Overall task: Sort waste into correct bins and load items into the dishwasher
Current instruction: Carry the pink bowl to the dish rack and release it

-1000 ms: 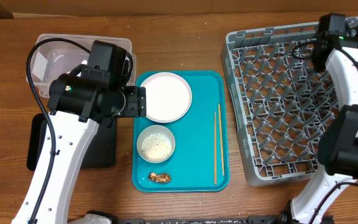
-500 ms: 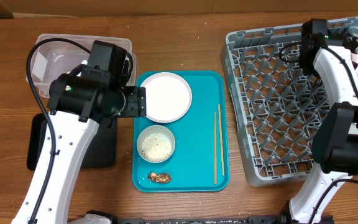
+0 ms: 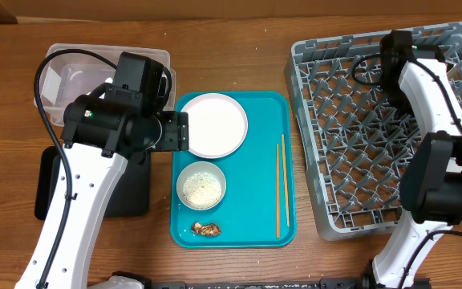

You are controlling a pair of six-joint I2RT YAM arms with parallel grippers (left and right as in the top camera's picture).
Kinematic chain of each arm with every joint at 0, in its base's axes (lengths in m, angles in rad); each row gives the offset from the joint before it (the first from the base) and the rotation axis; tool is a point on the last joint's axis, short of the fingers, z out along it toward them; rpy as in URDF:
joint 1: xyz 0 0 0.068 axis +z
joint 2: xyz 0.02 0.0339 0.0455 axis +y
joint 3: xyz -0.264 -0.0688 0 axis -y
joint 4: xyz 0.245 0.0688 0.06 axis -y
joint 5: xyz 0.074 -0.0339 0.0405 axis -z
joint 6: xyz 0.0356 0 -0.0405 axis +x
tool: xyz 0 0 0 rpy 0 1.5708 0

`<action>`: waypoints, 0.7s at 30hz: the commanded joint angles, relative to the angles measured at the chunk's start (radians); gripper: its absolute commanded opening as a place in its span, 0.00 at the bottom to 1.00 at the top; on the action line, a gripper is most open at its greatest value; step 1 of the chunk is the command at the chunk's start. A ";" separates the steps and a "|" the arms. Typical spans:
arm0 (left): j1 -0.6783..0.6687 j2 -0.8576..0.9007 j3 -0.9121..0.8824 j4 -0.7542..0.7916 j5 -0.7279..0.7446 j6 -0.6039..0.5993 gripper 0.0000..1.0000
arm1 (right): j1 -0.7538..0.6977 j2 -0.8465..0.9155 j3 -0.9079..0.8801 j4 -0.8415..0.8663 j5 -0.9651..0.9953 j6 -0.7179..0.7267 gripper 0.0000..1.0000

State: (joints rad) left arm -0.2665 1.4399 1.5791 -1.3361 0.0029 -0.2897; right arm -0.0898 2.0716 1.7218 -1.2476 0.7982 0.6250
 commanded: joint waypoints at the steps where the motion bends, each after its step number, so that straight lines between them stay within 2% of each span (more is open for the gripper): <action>1: -0.002 -0.002 0.005 0.002 0.001 -0.006 0.80 | 0.017 -0.030 0.000 0.000 -0.039 0.012 0.05; 7: -0.002 -0.002 0.005 0.002 0.001 -0.006 0.81 | 0.039 -0.151 0.021 0.000 -0.056 0.006 0.10; 17: -0.002 -0.002 0.005 0.002 0.001 -0.006 0.84 | 0.003 -0.367 0.028 -0.050 -0.313 -0.080 0.13; 18: -0.002 -0.002 0.005 0.002 0.000 -0.006 0.84 | -0.004 -0.383 0.028 -0.065 -0.338 -0.083 0.15; 21: -0.002 -0.002 0.005 0.002 0.001 -0.006 0.86 | -0.014 -0.415 0.028 -0.124 -0.425 -0.084 0.28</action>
State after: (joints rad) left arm -0.2665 1.4403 1.5791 -1.3357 0.0029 -0.2897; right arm -0.0914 1.6920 1.7302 -1.3399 0.5041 0.5583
